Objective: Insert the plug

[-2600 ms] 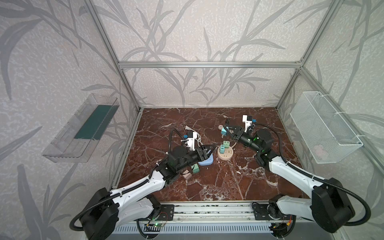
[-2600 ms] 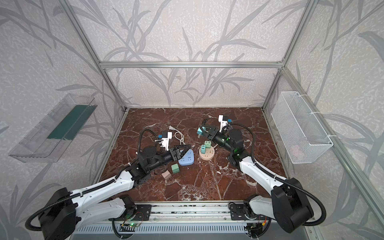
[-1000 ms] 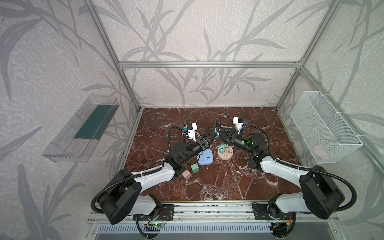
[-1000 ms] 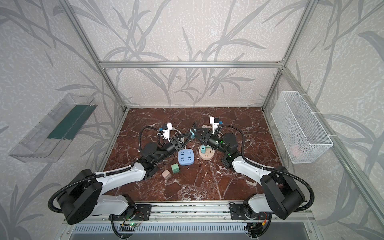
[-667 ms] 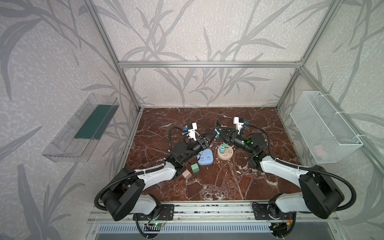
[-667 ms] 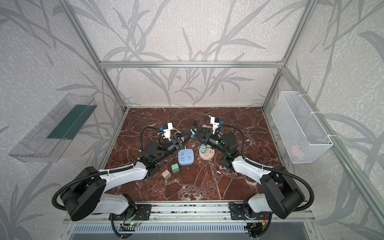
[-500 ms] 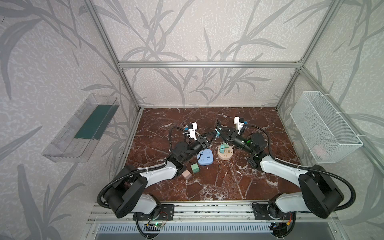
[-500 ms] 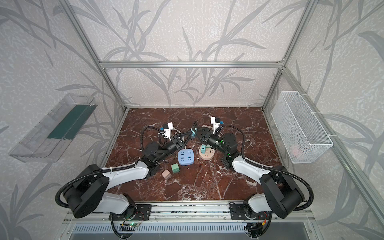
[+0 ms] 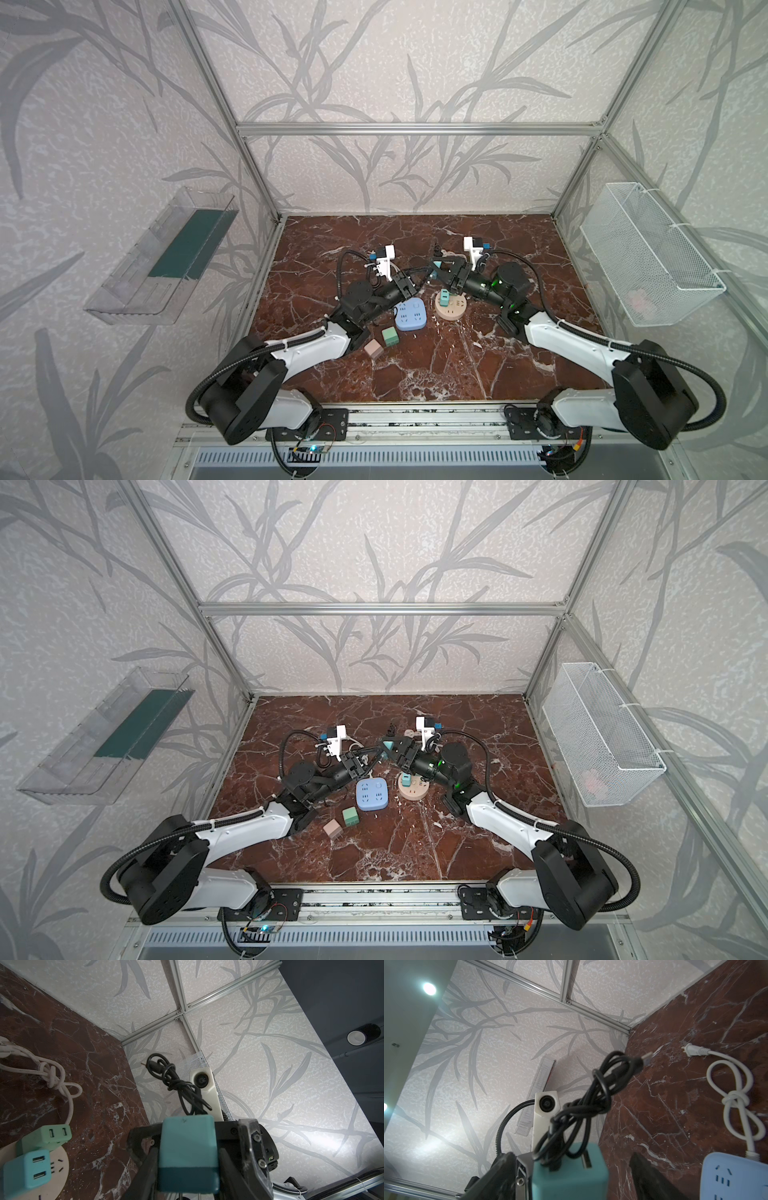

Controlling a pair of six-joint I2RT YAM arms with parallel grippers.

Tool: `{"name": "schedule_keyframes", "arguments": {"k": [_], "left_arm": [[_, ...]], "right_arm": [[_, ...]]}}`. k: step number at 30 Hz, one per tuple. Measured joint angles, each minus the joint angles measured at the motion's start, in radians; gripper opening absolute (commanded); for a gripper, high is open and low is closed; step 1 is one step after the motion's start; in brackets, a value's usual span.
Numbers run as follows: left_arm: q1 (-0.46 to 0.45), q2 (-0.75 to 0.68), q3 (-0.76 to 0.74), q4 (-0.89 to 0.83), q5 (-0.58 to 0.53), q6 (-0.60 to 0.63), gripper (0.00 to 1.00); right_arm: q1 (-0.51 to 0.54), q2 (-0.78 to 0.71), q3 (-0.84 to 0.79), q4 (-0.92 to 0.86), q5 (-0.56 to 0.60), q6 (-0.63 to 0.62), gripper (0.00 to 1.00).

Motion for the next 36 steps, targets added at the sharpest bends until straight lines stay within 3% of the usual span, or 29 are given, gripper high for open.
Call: {"name": "schedule_keyframes", "arguments": {"k": [5, 8, 12, 15, 22, 36], "left_arm": [[0.013, -0.167, 0.021, -0.311, 0.032, 0.243, 0.00], [0.012, -0.249, 0.045, -0.485, 0.041, 0.404, 0.00], [0.010, -0.323, 0.066, -0.662, 0.040, 0.595, 0.00], [-0.002, -0.338, 0.071, -0.752, 0.029, 0.694, 0.00], [-0.060, -0.335, 0.071, -0.860, -0.010, 0.801, 0.00], [-0.097, -0.335, 0.071, -0.907, -0.059, 0.859, 0.00]], "right_arm": [[-0.097, -0.160, 0.058, -0.314, -0.040, -0.079, 0.86], [-0.177, -0.208, 0.134, -0.511, -0.099, -0.123, 0.70], [-0.268, -0.191, 0.241, -0.740, -0.226, -0.167, 0.55], [-0.290, -0.150, 0.288, -0.864, -0.324, -0.181, 0.55], [-0.284, -0.095, 0.301, -1.044, -0.443, -0.203, 0.55], [-0.140, -0.088, 0.301, -1.136, -0.440, -0.223, 0.54]]}}
